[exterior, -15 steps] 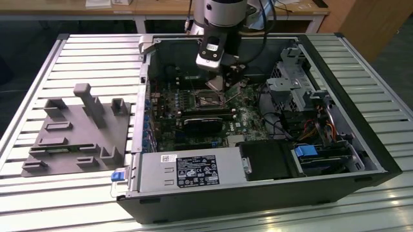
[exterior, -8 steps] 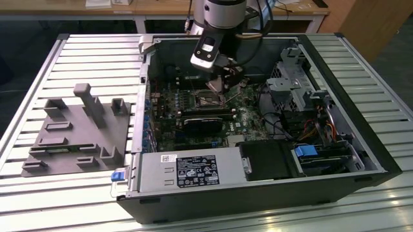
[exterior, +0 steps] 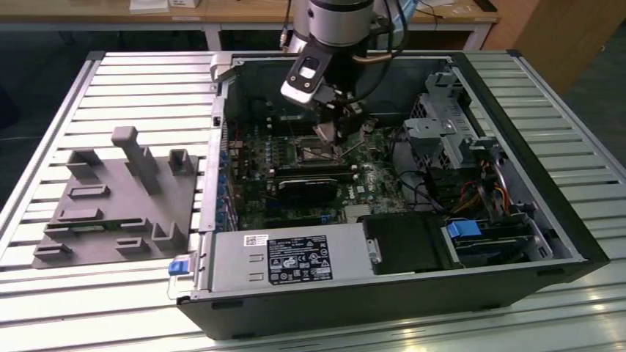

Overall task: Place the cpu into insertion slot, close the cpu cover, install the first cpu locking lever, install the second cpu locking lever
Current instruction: 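Place the cpu into insertion slot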

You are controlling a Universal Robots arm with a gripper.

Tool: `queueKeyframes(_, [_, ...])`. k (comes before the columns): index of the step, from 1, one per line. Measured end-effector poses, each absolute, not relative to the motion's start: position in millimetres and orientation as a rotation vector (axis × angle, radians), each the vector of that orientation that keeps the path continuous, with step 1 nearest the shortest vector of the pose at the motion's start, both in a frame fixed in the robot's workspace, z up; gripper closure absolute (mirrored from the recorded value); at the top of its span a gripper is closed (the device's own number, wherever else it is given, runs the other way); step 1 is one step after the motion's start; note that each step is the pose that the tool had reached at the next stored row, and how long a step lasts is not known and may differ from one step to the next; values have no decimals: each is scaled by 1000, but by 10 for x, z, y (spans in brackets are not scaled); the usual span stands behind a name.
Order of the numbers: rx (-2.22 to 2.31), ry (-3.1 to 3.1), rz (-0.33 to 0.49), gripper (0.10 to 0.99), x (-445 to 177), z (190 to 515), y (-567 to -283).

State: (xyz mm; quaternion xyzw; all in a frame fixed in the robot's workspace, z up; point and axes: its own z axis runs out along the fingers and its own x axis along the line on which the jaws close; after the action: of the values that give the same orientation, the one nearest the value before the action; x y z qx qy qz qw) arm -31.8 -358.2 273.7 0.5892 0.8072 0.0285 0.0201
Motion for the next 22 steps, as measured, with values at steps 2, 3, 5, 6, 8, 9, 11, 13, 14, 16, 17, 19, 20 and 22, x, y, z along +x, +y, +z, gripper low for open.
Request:
queueKeyframes(2, [1875,2467,87,549,-318,2728,-3582])
queueKeyframes(3, [1897,2450,86,549,-319,2724,-3582])
queueKeyframes(5, [1940,2415,85,549,-318,2715,-3582])
queueKeyframes(6, [1962,2396,85,549,-318,2711,-3582])
queueKeyframes(8, [2005,2360,83,549,-319,2702,-3582])
queueKeyframes(9, [2026,2340,83,549,-319,2698,-3582])
queueKeyframes(11, [2068,2303,81,549,-318,2690,-3582])
queueKeyframes(13, [2108,2264,80,549,-319,2681,-3582])
queueKeyframes(14, [2128,2245,79,549,-318,2677,-3582])
queueKeyframes(16, [2156,2217,78,549,-322,2670,-3578])
queueKeyframes(17, [2161,2213,78,549,-324,2666,-3570])
queueKeyframes(19, [2164,2209,78,549,-325,2659,-3537])
queueKeyframes(20, [2165,2208,78,549,-326,2655,-3517])
queueKeyframes(22, [2165,2208,78,549,-332,2644,-3476])
